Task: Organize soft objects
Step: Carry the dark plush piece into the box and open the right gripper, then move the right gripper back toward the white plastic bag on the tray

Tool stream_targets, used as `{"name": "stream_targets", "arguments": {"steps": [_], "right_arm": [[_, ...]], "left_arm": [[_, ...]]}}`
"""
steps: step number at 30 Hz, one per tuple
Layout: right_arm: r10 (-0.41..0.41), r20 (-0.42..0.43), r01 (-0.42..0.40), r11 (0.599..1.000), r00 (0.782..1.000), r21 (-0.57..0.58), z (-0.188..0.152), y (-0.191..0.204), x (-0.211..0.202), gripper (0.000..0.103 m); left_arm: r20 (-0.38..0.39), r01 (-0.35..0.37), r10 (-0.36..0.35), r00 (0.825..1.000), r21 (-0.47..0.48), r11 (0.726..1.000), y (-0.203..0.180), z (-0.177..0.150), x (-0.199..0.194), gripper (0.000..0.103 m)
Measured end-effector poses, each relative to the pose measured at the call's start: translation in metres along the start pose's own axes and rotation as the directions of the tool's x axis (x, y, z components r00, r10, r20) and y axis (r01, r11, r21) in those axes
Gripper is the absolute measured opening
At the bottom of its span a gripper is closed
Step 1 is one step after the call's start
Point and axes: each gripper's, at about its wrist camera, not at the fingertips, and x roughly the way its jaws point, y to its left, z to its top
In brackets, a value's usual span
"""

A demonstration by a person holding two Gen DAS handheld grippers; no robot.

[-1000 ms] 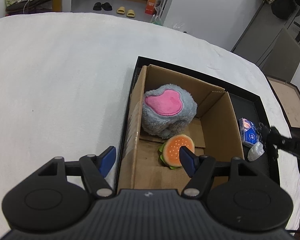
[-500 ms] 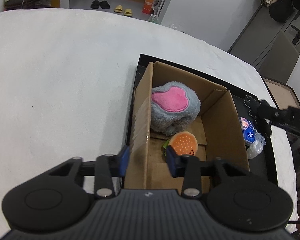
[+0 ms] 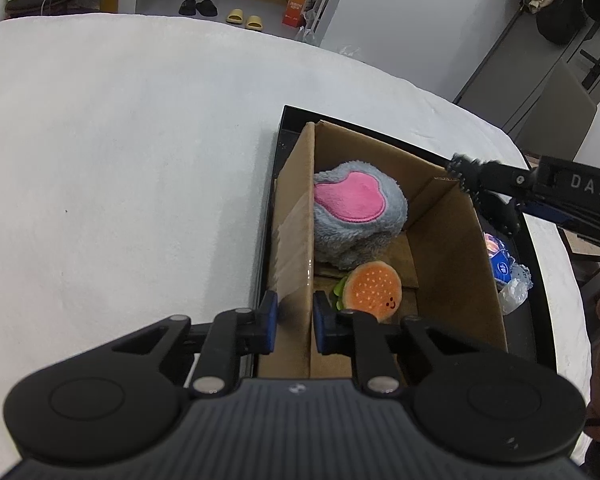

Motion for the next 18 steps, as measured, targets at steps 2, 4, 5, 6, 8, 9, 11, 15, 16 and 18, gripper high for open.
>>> {"name": "stream_targets", "arguments": {"steps": [2, 4, 5, 6, 8, 9, 11, 15, 16, 18], "right_arm": [[-0.004, -0.007, 0.004, 1.000, 1.000, 0.008, -0.001, -0.001, 0.001, 0.045], [-0.010, -0.014, 0.010, 1.000, 1.000, 0.008, -0.003, -0.003, 0.000, 0.046], [-0.013, -0.017, 0.013, 1.000, 1.000, 0.009, -0.003, -0.004, 0.001, 0.047], [-0.011, -0.018, 0.011, 1.000, 1.000, 0.009, -0.004, -0.005, 0.000, 0.048], [-0.008, -0.015, 0.008, 1.000, 1.000, 0.004, -0.005, -0.005, -0.002, 0.049], [-0.009, -0.013, 0.009, 1.000, 1.000, 0.000, -0.006, -0.005, -0.003, 0.049], [-0.016, -0.011, 0.016, 1.000, 1.000, -0.004, -0.007, -0.007, -0.005, 0.049], [-0.032, -0.020, 0.032, 0.999, 0.999, 0.012, -0.011, -0.018, -0.009, 0.049], [-0.039, -0.022, 0.039, 0.999, 0.999, 0.014, -0.013, -0.021, -0.010, 0.049], [-0.054, -0.025, 0.055, 0.998, 0.998, 0.021, -0.016, -0.030, -0.012, 0.049]], "left_arm": [[0.000, 0.003, -0.003, 1.000, -0.003, 1.000, 0.001, 0.000, 0.000, 0.017], [0.001, 0.002, -0.002, 1.000, -0.007, 1.000, 0.001, 0.000, 0.000, 0.017], [0.000, 0.001, -0.001, 1.000, -0.008, 1.000, 0.001, 0.001, 0.000, 0.017], [0.000, 0.000, -0.001, 1.000, -0.009, 1.000, 0.001, 0.000, -0.001, 0.017], [0.000, -0.002, 0.002, 1.000, -0.004, 1.000, 0.000, 0.000, -0.001, 0.017], [0.002, -0.003, 0.003, 1.000, -0.002, 1.000, -0.001, -0.001, -0.002, 0.017], [0.005, -0.006, 0.006, 1.000, 0.001, 1.000, -0.002, -0.001, -0.003, 0.017], [0.017, -0.016, 0.016, 1.000, 0.002, 1.000, -0.002, 0.000, -0.007, 0.017], [0.020, -0.020, 0.020, 1.000, 0.001, 1.000, -0.003, 0.000, -0.008, 0.017], [0.025, -0.026, 0.026, 0.999, -0.001, 1.000, -0.004, 0.001, -0.010, 0.018]]}}
